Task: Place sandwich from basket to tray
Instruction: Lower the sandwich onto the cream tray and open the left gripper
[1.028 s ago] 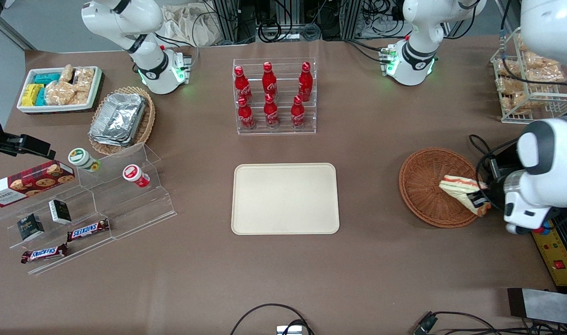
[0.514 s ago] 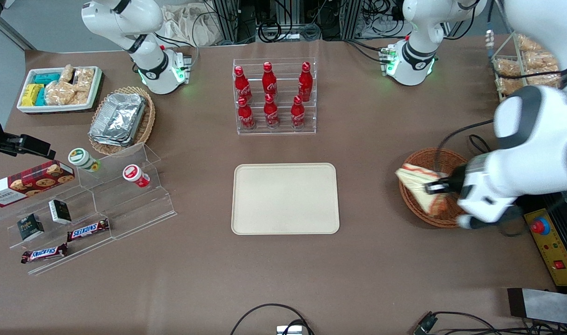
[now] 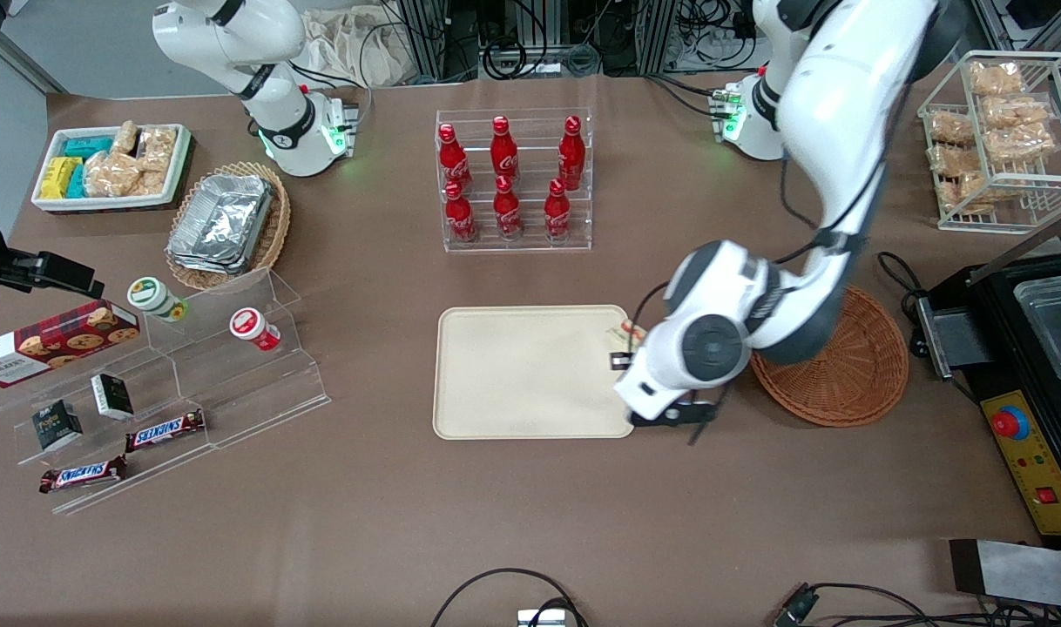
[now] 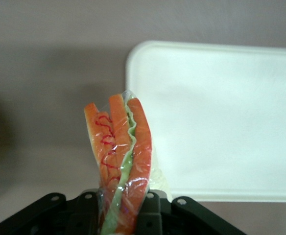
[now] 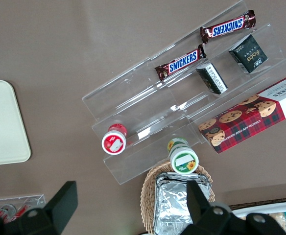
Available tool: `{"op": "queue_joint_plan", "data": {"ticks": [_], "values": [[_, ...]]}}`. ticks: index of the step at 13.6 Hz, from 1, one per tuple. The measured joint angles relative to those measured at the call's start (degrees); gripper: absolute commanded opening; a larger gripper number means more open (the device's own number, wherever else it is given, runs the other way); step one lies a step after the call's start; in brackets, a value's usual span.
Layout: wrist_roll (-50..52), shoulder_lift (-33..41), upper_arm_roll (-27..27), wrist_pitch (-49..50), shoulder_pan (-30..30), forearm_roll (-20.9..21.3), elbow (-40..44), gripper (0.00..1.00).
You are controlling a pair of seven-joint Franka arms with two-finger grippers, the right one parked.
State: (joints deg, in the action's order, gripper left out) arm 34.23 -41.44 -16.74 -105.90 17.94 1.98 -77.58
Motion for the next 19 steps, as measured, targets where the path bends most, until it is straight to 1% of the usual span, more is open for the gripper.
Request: {"op": "queue_joint_plan", "data": {"ticks": [3, 4, 5, 6, 7, 13, 15, 17, 19], "values": [[1.6, -4.5, 0.0, -1.1, 4.0, 3.3, 0.1, 0.00], [1.6, -5.8, 0.0, -1.1, 4.7, 4.1, 0.1, 0.04], [1.6, -6.9, 0.1, -1.1, 5.0, 4.5, 0.2, 0.38], [1.6, -7.4, 0.1, -1.1, 5.0, 4.6, 0.6, 0.90], [1.6, -7.3, 0.1, -0.8, 5.0, 4.6, 1.0, 1.00], [2.0, -7.3, 0.3, -0.6, 4.9, 4.7, 2.3, 1.00], [2.3, -6.6, 0.3, 1.5, 4.9, 4.7, 3.4, 1.00], [2.5, -4.6, 0.3, 5.2, 4.7, 4.8, 4.3, 1.00], [2.7, -0.5, 1.0, 8.9, 4.4, 5.0, 4.8, 1.00]]}}
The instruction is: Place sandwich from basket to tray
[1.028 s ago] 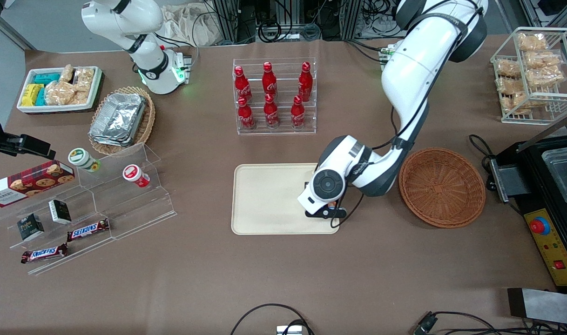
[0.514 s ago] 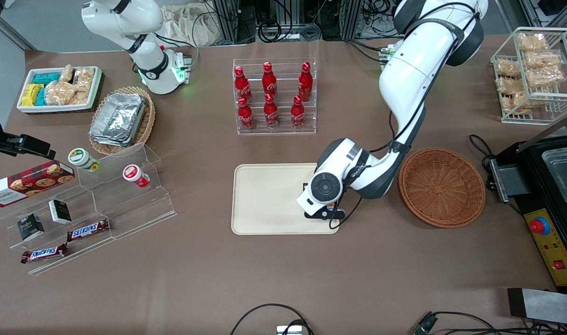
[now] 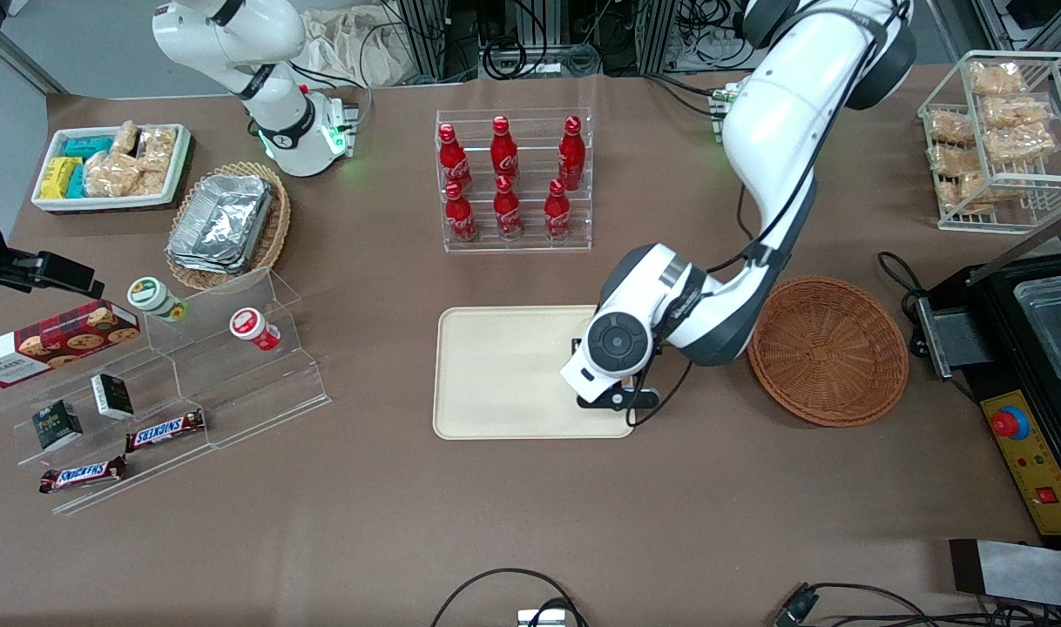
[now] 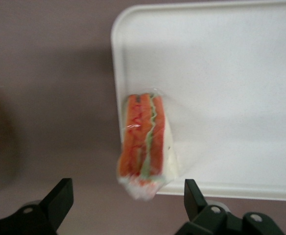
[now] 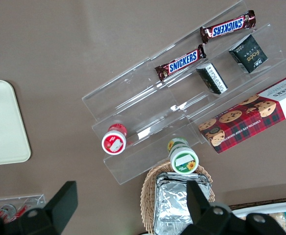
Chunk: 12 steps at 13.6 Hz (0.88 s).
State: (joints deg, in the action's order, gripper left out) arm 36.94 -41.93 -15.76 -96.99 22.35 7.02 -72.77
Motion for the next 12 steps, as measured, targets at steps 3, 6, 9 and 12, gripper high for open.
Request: {"op": "queue_joint_plan", "data": {"ticks": [3, 6, 9, 12], "values": [[0.1, 7.8, 1.3, 6.0, -3.1, -0.3, -0.8, 1.00], [-1.8, 18.1, 1.2, 4.2, -8.3, -2.2, -10.8, 0.99], [-7.6, 32.7, 1.3, 0.4, -11.7, -3.9, -27.1, 0.99], [-14.2, 45.0, 1.7, -0.8, -16.1, -4.5, -39.0, 0.99]]}}
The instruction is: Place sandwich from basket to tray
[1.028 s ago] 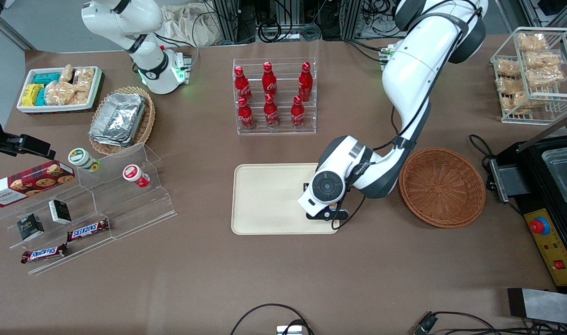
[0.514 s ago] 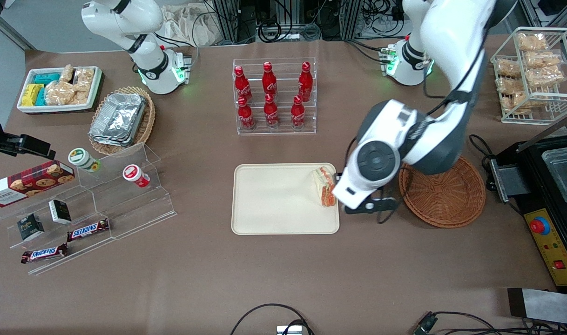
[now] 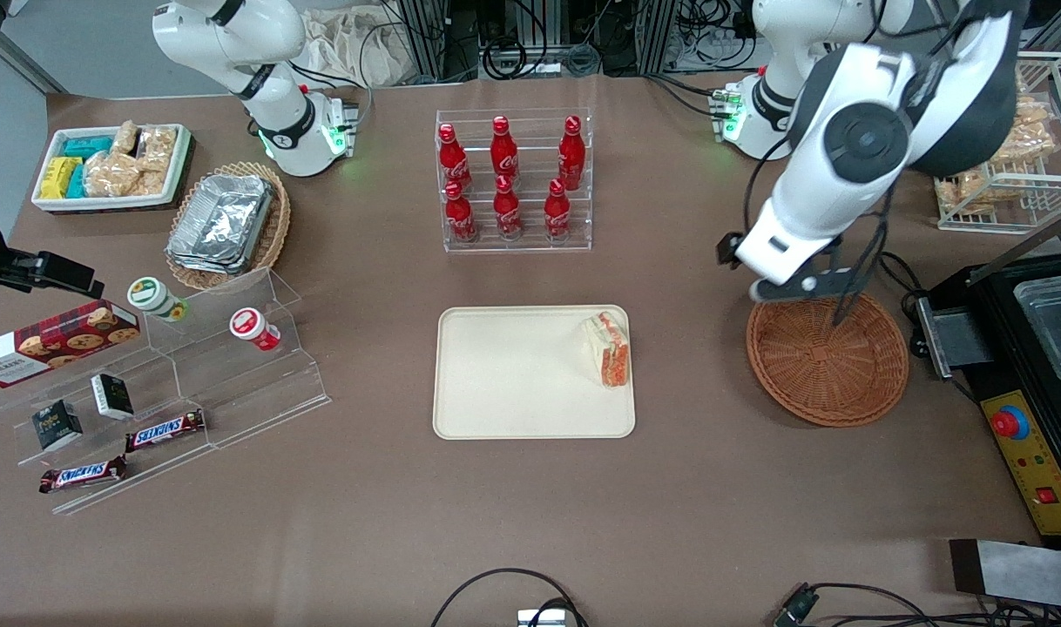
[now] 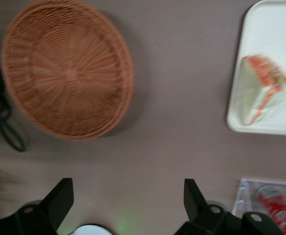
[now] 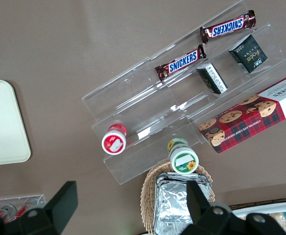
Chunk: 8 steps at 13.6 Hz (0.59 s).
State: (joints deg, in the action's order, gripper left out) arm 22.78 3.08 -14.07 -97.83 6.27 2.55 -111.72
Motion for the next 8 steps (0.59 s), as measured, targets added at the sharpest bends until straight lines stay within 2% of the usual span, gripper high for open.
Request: {"op": "queue_joint_plan", "data": {"ticks": [4, 8], "values": [[-11.1, 6.1, 3.6, 0.9, -7.7, -0.1, -3.4, 0.99], [-18.2, 6.8, 11.6, 0.8, -9.1, -0.2, -2.8, 1.00]]}}
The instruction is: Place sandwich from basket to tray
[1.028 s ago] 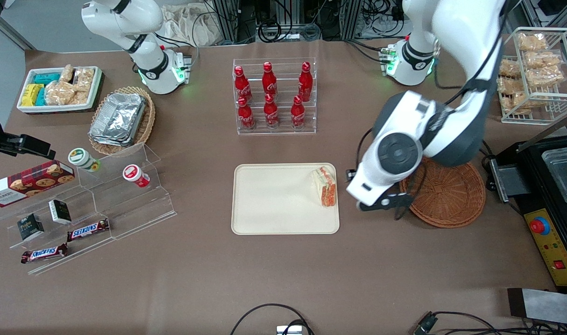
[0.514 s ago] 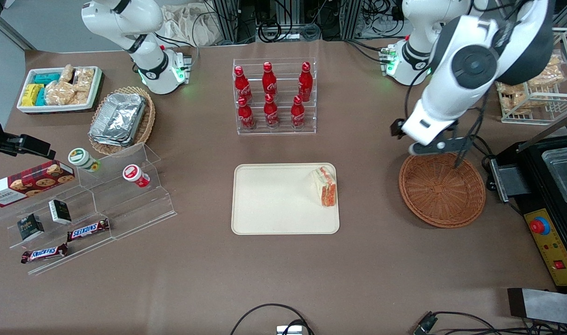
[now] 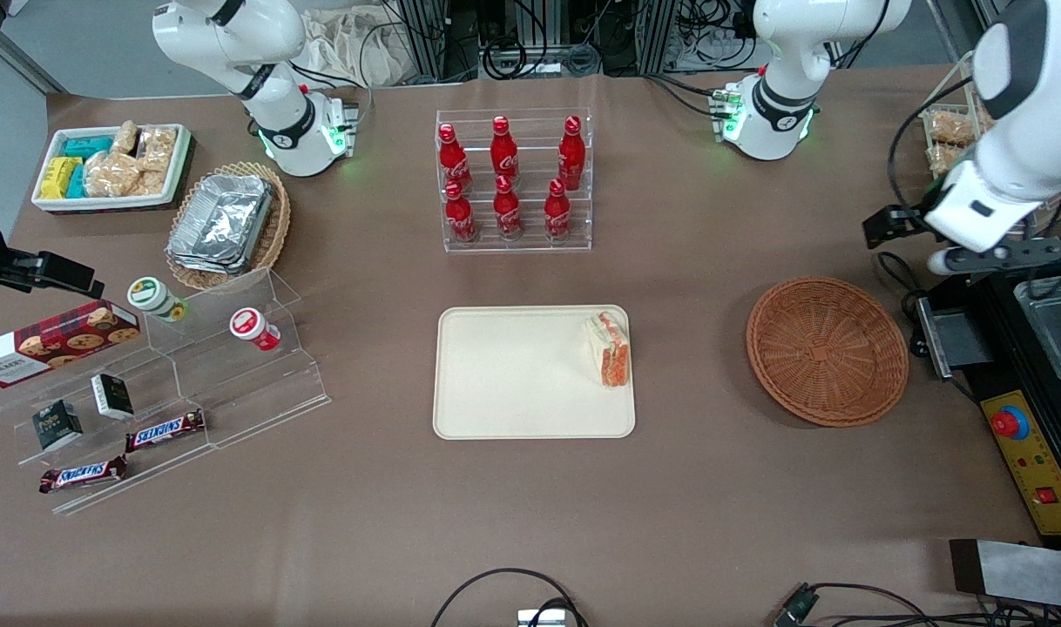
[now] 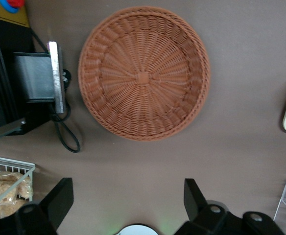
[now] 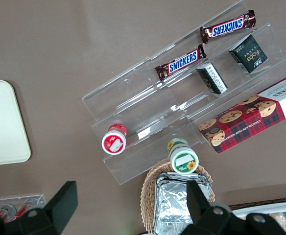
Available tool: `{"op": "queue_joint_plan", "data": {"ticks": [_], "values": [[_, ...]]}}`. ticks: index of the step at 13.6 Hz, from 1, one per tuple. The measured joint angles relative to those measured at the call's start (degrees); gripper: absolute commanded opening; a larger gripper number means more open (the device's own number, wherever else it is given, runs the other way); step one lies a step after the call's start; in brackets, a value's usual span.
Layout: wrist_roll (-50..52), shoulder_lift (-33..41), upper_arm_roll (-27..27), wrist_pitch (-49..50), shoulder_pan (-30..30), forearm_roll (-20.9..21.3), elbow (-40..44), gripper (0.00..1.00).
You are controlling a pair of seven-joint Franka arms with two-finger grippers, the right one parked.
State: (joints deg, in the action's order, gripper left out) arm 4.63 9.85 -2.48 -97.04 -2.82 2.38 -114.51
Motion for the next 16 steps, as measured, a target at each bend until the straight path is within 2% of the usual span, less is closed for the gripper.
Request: {"op": "queue_joint_plan", "data": {"ticks": [2, 4, 8, 12, 16], "values": [[-0.9, 0.2, 1.3, -0.2, 0.0, -0.9, 0.3, 1.00], [-0.8, 0.2, 0.5, -0.3, 0.3, -2.6, 0.7, 1.00], [-0.5, 0.7, -1.3, 0.2, 1.0, -3.0, 1.1, 1.00], [-0.7, 1.8, 0.7, 1.6, 3.1, -3.0, 1.3, 1.00], [-2.0, -3.6, 1.5, 4.0, 3.0, -2.6, 9.1, 1.00]]}}
